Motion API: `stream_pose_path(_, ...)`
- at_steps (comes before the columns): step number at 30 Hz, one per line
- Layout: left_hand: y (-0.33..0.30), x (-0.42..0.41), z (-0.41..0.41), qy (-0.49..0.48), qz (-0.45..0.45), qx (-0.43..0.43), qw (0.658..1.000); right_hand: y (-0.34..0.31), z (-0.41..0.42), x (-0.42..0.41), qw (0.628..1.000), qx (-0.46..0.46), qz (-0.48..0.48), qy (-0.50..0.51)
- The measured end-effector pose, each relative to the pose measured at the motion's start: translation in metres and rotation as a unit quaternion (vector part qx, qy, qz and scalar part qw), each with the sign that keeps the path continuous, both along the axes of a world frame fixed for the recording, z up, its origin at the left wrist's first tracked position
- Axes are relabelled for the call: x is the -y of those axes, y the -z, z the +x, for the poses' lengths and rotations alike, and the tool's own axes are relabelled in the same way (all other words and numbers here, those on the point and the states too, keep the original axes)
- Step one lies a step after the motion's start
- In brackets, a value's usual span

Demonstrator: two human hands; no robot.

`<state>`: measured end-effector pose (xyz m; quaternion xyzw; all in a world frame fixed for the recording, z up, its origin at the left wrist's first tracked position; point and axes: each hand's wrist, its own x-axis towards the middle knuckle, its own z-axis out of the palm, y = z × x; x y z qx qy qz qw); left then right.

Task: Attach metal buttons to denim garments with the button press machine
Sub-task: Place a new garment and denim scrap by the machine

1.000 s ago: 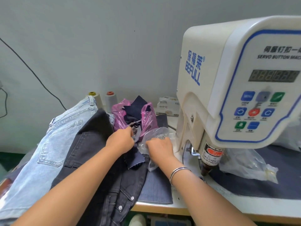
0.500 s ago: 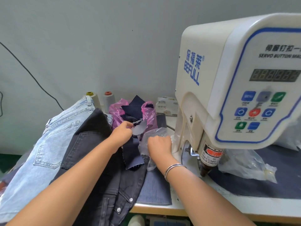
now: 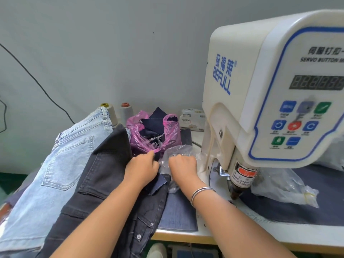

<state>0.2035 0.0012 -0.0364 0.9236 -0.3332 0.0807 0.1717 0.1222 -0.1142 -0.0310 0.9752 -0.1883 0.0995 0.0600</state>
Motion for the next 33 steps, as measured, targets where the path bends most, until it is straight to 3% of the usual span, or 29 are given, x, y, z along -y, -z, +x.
stream_pose_path(2,0.003,0.001,0.006,-0.026,-0.05,-0.102,0.993,-0.001,0.0,0.001,1.0,0.003,0.024,0.011)
stream_pose_path(4,0.004,0.001,0.011,-0.031,-0.052,-0.141,0.988,-0.003,0.001,0.001,0.998,0.004,0.056,0.03)
stream_pose_path(9,0.008,0.002,0.011,-0.057,-0.077,-0.131,0.987,-0.011,-0.003,0.001,0.992,0.002,0.109,0.055)
stream_pose_path(12,0.01,0.002,0.01,-0.055,-0.08,-0.12,0.988,-0.019,-0.018,-0.011,0.984,0.103,0.142,0.033)
stream_pose_path(15,0.013,0.004,0.01,-0.048,-0.073,-0.107,0.99,-0.023,-0.063,-0.044,0.938,0.273,0.201,-0.072)
stream_pose_path(17,0.014,0.004,0.012,-0.045,-0.069,-0.101,0.991,-0.022,-0.11,-0.06,0.89,0.303,0.323,-0.107)
stream_pose_path(20,0.015,0.004,0.013,-0.043,-0.067,-0.095,0.992,-0.012,-0.174,-0.05,0.831,0.307,0.464,-0.005)
stream_pose_path(24,0.015,0.007,0.012,-0.043,-0.052,-0.077,0.995,-0.009,-0.219,-0.005,0.772,0.34,0.523,0.122)
stream_pose_path(30,0.016,0.007,0.008,-0.039,-0.051,-0.068,0.996,-0.021,-0.215,0.021,0.846,0.273,0.455,0.042)
stream_pose_path(33,0.016,0.007,0.009,-0.037,-0.048,-0.057,0.997,-0.022,-0.21,0.026,0.866,0.261,0.426,0.02)
